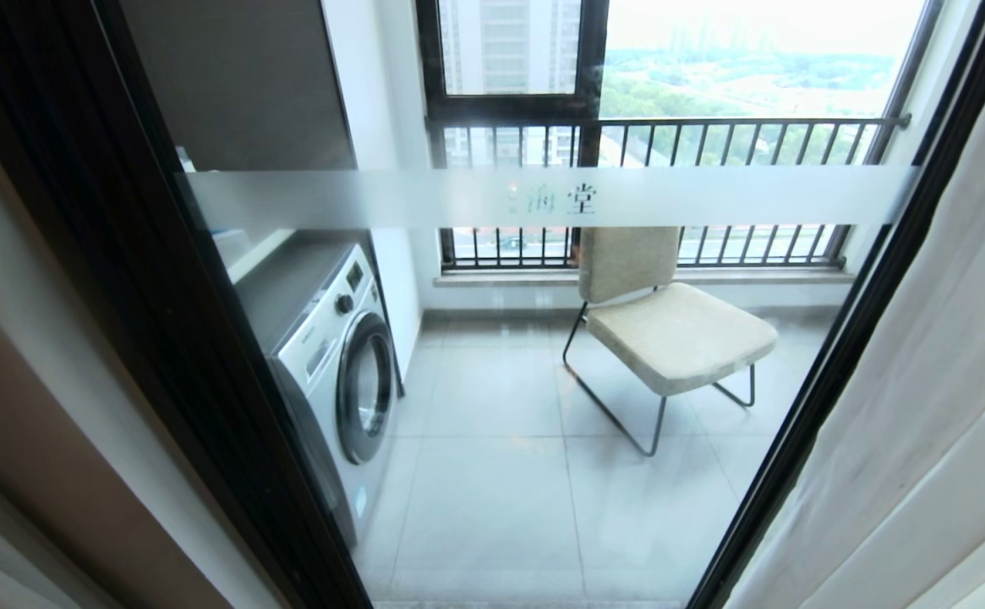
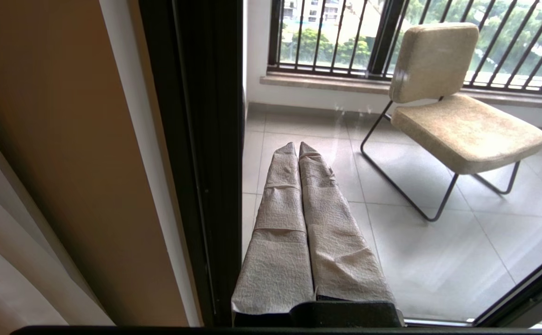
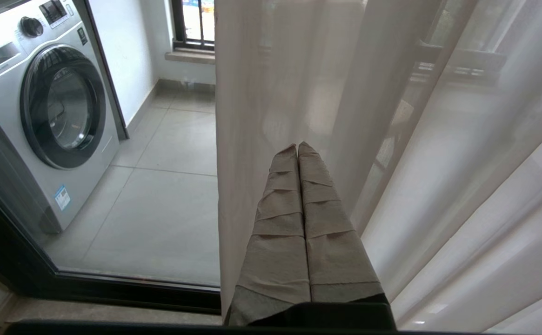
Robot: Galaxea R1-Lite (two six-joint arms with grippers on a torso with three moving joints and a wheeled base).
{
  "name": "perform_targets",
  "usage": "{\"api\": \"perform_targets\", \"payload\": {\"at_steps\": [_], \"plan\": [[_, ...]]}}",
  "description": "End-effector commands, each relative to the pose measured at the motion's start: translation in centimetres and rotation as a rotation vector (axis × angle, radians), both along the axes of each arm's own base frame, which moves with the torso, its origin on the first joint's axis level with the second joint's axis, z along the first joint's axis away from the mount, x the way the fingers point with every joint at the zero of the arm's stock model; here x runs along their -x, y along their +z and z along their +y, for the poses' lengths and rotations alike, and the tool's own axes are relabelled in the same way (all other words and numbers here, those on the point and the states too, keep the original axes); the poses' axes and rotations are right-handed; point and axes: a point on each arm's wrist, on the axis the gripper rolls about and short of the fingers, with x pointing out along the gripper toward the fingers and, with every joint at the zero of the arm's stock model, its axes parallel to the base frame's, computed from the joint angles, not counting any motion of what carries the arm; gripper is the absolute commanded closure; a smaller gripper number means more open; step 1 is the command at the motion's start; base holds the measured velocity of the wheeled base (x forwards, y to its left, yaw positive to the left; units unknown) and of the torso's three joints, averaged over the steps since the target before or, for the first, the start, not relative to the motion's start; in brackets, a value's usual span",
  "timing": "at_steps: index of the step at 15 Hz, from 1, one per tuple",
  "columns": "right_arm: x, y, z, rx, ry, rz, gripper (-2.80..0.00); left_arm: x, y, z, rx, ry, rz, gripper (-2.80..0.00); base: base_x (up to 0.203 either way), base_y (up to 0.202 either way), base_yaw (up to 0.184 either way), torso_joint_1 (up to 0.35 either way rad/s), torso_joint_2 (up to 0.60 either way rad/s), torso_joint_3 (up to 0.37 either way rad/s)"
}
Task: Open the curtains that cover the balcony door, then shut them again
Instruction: Close the inner curtains on both sides
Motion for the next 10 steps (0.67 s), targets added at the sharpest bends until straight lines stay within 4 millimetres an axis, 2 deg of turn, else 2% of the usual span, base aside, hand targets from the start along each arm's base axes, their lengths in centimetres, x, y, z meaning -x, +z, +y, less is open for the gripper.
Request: {"api": "perform_targets", "payload": {"at_steps": [1, 10], "plan": [[0.00, 0.00, 0.00, 0.000, 0.001, 0.000, 0.00, 0.00, 0.01, 0.00, 0.001, 0.001, -0.001, 0.00, 0.000, 0.000, 0.000, 0.000, 0.00, 0.000], [0.00, 0.00, 0.00, 0.000, 0.001, 0.000, 0.00, 0.00, 0.01, 0.00, 0.001, 0.001, 0.000, 0.00, 0.000, 0.000, 0.000, 0.000, 0.00, 0.000]]}}
